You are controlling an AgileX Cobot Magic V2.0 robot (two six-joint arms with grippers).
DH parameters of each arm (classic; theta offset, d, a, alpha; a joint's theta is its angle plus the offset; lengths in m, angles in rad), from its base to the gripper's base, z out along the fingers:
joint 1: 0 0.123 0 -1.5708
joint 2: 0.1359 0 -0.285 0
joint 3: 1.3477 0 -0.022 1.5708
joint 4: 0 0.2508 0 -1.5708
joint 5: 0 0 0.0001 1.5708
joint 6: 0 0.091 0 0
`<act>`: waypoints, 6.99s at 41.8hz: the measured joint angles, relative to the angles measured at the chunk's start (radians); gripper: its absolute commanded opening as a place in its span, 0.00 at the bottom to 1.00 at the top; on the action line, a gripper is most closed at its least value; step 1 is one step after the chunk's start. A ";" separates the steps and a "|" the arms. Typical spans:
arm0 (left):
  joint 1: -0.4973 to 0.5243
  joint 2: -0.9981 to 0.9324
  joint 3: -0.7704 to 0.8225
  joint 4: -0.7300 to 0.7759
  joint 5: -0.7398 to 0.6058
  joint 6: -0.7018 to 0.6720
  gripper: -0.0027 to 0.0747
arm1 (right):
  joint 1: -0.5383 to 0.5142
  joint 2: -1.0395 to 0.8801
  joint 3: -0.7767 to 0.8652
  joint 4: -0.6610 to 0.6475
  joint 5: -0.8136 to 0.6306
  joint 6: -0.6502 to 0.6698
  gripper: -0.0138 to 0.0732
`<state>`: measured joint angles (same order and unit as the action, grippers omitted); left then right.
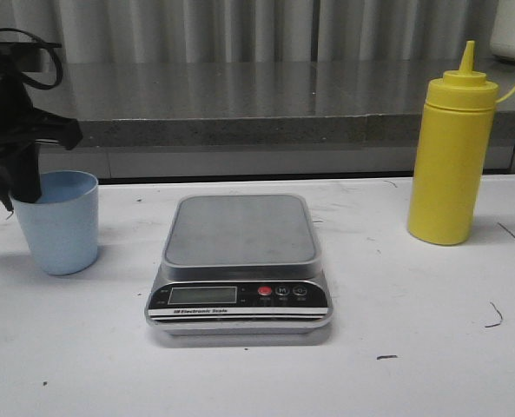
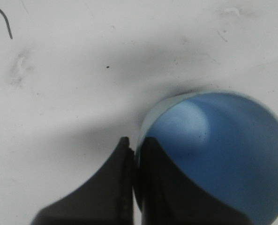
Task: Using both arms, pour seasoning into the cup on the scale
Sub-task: 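Lower the left gripper onto the light blue cup and grasp it, then lift the blue cup with the left gripper and lower it onto the scale, then open the left gripper and withdraw it from the cup, then reach the right gripper to the yellow squeeze bottle and grasp it, then lift the yellow bottle with the right gripper toward the cup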
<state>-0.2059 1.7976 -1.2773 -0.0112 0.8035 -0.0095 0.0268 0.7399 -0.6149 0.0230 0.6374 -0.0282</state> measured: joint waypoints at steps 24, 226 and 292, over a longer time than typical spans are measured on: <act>-0.163 -0.046 -0.298 -0.001 0.193 0.000 0.01 | 0.000 0.000 0.000 0.000 0.000 0.000 0.85; -0.184 -1.118 0.456 0.044 0.044 -0.069 0.49 | 0.165 1.124 -0.092 0.123 -1.389 0.088 0.89; -0.184 -1.118 0.456 0.044 0.044 -0.069 0.49 | 0.615 0.881 -0.633 -0.948 0.092 0.082 0.55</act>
<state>-0.3900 0.6794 -0.8214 0.0333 0.8476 -0.0783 0.6420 1.6209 -1.2482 -0.9250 0.7293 0.0541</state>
